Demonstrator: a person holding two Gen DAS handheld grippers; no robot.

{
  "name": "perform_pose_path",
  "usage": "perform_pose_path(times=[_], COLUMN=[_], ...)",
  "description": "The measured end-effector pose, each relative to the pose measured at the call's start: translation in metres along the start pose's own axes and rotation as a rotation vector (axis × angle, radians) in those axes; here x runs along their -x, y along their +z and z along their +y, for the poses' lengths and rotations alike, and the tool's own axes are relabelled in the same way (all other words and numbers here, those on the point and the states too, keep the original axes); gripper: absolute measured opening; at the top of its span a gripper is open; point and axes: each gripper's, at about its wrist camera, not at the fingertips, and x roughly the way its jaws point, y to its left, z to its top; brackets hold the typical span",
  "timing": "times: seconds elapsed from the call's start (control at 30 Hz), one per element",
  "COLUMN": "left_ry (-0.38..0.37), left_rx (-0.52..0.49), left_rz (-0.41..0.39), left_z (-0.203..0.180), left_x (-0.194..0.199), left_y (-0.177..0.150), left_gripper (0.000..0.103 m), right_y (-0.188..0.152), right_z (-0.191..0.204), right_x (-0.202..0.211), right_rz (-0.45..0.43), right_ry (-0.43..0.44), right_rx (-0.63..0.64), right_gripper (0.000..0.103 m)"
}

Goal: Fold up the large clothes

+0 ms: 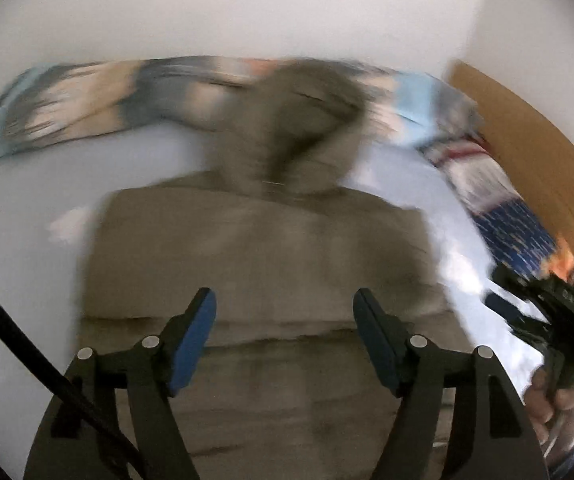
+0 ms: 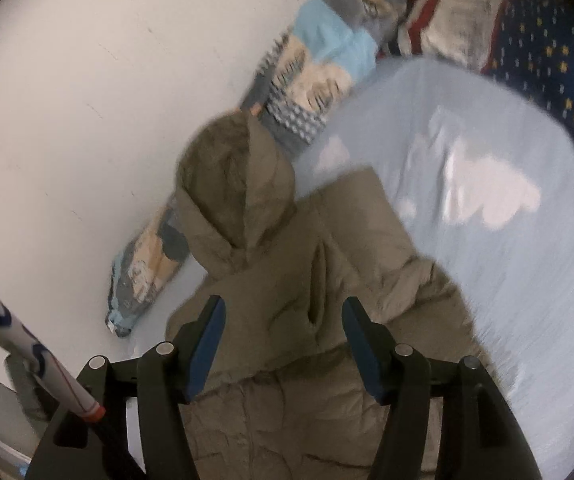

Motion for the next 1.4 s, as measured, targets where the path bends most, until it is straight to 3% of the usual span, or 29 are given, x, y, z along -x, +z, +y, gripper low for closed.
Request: perform_pose_path(times=[0.13, 0.3, 0.4, 0.53, 0.57, 0.6, 0.63, 0.67, 0.73, 0.83, 0.9, 0.97, 1.03, 1.07, 1.13, 1.17, 1.2, 1.27, 1.4], left_ry=[0.113, 0.114, 0.112, 0.158, 0.164, 0.179, 0.217, 0.240, 0.275, 0.307, 0.304, 0.301, 0.306, 0.307, 0.296, 0.292, 0.288, 0.290, 0.319], left_rx=[0.171, 0.310, 0.296, 0.220, 0.204, 0.185, 0.158, 0.139, 0.102, 0.111, 0.122, 0.135, 0.136, 0.125, 0.097, 0.075, 0.050, -0.007, -0.075], left_rz=[-0.001, -0.006, -0.008, 0.023, 0.045, 0.067, 0.090, 0.102, 0.123, 0.159, 0.160, 0.148, 0.099, 0.063, 0.020, 0.001, -0.012, -0.008, 0.034], left_z=[0.103, 0.163, 0.159, 0.141, 0.138, 0.134, 0.130, 0.128, 0.124, 0.127, 0.130, 0.131, 0.127, 0.123, 0.112, 0.105, 0.098, 0.083, 0.066], left_x=[-0.002, -0.025, -0.042, -0.064, -0.072, -0.080, -0.088, -0.091, -0.097, -0.105, -0.105, -0.097, -0.083, -0.074, -0.064, -0.060, -0.058, -0.061, -0.077], left_y=[-0.008, -0.007, 0.001, 0.001, 0.000, -0.002, -0.005, -0.007, -0.010, -0.015, -0.017, -0.014, -0.009, -0.006, -0.003, -0.003, -0.003, -0.006, -0.016], left_gripper=[0.070, 0.070, 0.070, 0.070, 0.070, 0.070, 0.071, 0.071, 0.072, 0.073, 0.073, 0.073, 0.073, 0.073, 0.073, 0.073, 0.073, 0.073, 0.073], right_y=[-0.009, -0.015, -0.015, -0.011, -0.012, -0.013, -0.014, -0.014, -0.013, -0.014, -0.016, -0.013, -0.007, -0.003, 0.000, -0.001, -0.002, -0.010, -0.030], right_z=[-0.010, -0.020, -0.026, -0.030, -0.029, -0.026, -0.023, -0.017, -0.009, 0.004, -0.001, -0.014, -0.007, 0.007, 0.026, 0.035, 0.044, 0.056, 0.084], right_x=[-0.028, -0.055, -0.069, -0.084, -0.090, -0.095, -0.097, -0.100, -0.100, -0.101, -0.107, -0.105, -0.090, -0.079, -0.064, -0.058, -0.057, -0.062, -0.084], right_rz=[0.057, 0.091, 0.093, 0.101, 0.106, 0.111, 0.118, 0.128, 0.111, 0.086, 0.103, 0.118, 0.070, 0.018, -0.048, -0.072, -0.080, -0.081, -0.035], right_ry=[-0.006, -0.045, -0.079, -0.036, -0.032, -0.023, -0.031, -0.080, -0.134, -0.334, -0.418, -0.372, -0.366, -0.363, -0.337, -0.312, -0.280, -0.284, -0.392], right_rx=[-0.050, -0.074, -0.095, -0.146, -0.139, -0.128, -0.115, -0.085, -0.040, 0.098, 0.122, 0.059, 0.069, 0.128, 0.206, 0.243, 0.281, 0.346, 0.505], right_gripper=[0.065, 0.065, 0.065, 0.065, 0.061, 0.036, 0.024, 0.021, 0.021, 0.021, 0.021, 0.021, 0.021, 0.022, 0.043, 0.069, 0.087, 0.088, 0.088])
